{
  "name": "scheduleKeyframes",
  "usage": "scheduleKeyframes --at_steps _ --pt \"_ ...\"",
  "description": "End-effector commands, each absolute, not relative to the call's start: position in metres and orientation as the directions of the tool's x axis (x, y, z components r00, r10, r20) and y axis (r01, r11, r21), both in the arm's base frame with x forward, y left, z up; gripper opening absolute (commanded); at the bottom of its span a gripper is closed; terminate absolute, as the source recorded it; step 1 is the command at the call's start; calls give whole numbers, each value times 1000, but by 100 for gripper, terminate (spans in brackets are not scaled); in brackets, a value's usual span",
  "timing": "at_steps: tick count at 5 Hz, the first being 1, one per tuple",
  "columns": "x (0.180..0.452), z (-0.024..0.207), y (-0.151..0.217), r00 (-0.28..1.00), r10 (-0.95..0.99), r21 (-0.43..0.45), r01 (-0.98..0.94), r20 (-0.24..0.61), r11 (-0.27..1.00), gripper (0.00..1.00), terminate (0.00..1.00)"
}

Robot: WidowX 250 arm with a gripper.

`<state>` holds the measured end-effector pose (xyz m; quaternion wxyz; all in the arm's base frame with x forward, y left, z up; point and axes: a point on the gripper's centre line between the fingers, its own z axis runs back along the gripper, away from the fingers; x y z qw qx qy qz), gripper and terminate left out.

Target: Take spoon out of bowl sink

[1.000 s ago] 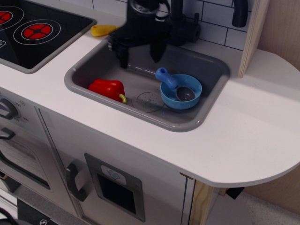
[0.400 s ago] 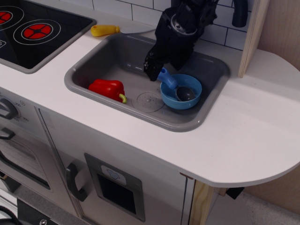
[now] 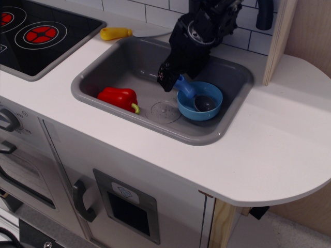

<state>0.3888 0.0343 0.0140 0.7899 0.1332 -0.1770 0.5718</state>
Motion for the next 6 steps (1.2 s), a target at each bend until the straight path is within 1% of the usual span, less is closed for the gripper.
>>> scheduleKeyframes --at_steps 1,2,3,4,5,6 --pt "408 24 34 214 858 -28 -966 467 256 100 0" --pt "409 22 35 213 850 -30 -965 482 259 100 0" --pt "407 23 35 203 855 -47 -966 478 255 0 0" --pt "406 25 38 205 856 -46 -965 474 257 0 0" --pt "402 39 40 201 869 -64 -964 451 257 0 0" --pt "398 57 41 193 889 -93 -963 414 252 0 0"
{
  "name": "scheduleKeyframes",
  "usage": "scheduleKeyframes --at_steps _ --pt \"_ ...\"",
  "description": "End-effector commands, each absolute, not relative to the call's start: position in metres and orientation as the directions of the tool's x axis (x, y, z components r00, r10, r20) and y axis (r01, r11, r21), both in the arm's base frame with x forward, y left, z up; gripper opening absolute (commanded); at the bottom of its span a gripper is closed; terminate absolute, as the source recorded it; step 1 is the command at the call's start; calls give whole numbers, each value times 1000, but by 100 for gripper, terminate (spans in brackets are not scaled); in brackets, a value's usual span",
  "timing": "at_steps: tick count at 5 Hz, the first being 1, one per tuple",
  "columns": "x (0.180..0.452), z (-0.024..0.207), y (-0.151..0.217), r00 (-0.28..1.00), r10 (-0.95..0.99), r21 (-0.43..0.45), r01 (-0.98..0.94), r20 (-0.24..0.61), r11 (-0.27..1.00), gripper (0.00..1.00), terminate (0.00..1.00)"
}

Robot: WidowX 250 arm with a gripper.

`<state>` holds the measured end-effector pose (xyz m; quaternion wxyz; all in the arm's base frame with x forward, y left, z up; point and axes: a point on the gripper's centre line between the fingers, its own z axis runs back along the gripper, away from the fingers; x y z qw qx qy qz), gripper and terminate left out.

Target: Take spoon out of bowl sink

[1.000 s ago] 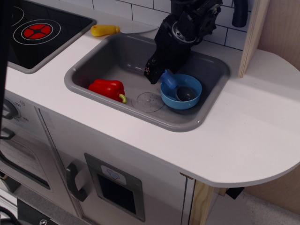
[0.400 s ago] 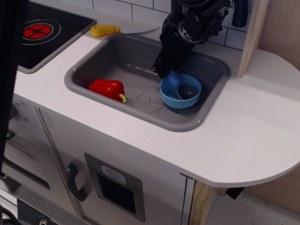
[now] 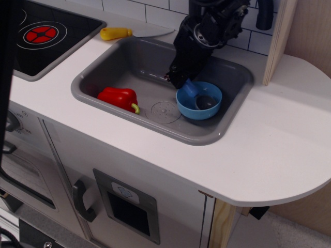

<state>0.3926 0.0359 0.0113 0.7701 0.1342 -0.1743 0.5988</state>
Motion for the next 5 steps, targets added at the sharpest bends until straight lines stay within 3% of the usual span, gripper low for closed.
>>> scheduleKeyframes --at_steps 1,2,5 --pt "390 74 43 171 904 -136 -961 392 241 0 0" --pt "379 86 48 143 915 -179 -958 377 223 0 0" --pt "362 72 87 343 869 -71 -917 356 392 0 0"
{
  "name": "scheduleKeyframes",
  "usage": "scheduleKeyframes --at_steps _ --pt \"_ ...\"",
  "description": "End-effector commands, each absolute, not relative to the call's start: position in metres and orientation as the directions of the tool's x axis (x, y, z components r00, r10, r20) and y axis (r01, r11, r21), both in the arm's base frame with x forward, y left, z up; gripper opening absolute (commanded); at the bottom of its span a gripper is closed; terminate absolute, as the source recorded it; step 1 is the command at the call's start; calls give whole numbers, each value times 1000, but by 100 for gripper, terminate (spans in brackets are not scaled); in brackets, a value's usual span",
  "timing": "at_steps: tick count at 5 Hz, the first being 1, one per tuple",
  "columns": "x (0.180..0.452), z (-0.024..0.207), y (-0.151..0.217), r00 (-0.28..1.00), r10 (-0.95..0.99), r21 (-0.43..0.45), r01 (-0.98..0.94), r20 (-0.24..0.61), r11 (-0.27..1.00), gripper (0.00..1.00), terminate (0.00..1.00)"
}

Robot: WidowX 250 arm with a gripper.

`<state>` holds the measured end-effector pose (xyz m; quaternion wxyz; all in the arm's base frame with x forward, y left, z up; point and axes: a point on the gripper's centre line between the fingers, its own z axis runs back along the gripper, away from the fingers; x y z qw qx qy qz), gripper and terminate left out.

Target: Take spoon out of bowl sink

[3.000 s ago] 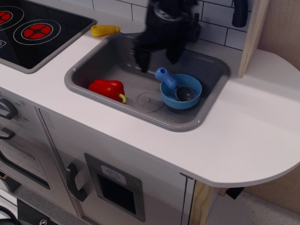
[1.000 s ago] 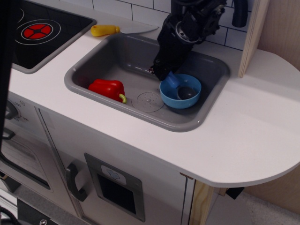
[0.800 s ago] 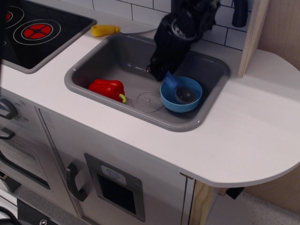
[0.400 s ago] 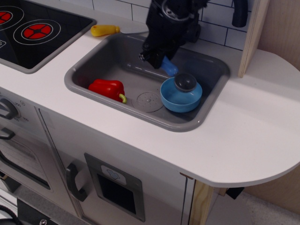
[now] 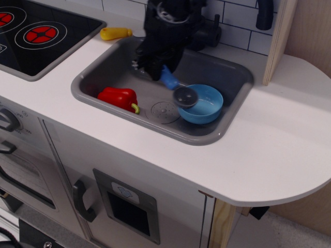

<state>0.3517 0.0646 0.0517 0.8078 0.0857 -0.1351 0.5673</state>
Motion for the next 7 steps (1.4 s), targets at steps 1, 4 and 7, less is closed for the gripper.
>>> scheduleKeyframes --at_steps 1,4,7 --pt "369 62 96 369 857 -49 -910 359 412 0 0" --pt "382 28 92 391 834 1 -905 390 425 0 0" --pt "387 27 96 364 856 30 -924 366 380 100 0"
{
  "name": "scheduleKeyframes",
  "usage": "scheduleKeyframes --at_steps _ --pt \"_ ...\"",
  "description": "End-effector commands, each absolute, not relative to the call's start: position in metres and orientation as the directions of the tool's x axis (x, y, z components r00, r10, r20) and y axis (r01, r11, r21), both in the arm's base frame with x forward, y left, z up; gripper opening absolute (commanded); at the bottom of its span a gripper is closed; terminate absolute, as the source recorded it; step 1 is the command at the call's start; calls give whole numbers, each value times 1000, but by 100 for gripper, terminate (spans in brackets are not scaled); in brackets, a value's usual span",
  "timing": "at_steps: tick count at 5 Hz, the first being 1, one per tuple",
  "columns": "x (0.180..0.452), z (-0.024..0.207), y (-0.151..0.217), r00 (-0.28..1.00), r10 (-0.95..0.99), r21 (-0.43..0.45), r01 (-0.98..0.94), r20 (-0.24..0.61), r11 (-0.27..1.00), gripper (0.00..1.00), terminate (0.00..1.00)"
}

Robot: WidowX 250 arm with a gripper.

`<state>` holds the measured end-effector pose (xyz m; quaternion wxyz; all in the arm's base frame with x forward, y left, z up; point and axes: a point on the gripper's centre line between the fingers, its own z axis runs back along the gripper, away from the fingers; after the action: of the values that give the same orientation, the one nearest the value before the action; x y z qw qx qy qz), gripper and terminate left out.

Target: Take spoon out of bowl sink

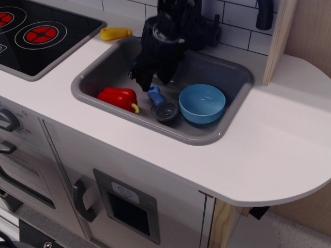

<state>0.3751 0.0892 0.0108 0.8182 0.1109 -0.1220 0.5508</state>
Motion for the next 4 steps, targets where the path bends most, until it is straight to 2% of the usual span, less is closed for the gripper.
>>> scheduleKeyframes --at_steps 1,2,3,4 --pt "384 38 101 353 865 19 -929 357 371 100 0" --pt "381 57 102 364 866 -1 -922 343 388 100 0" --pt "377 75 96 415 863 -26 -898 288 440 100 0" --pt "377 75 96 415 863 -26 -898 288 440 100 0"
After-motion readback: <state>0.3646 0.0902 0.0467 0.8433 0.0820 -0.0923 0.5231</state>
